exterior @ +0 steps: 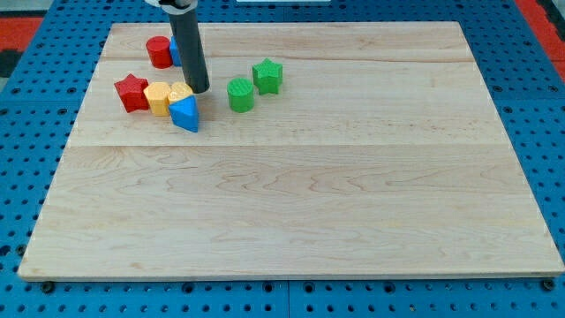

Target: Move the green circle towards the center

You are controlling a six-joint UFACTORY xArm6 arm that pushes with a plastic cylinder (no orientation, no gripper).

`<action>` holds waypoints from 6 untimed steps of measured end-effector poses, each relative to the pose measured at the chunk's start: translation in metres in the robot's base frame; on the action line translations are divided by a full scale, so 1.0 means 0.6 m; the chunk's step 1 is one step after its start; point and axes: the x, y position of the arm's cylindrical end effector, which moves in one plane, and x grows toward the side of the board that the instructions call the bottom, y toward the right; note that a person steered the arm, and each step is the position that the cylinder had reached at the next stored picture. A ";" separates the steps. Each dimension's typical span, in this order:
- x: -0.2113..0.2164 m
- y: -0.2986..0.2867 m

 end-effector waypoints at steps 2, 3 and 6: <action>0.017 0.040; 0.018 0.115; 0.014 0.216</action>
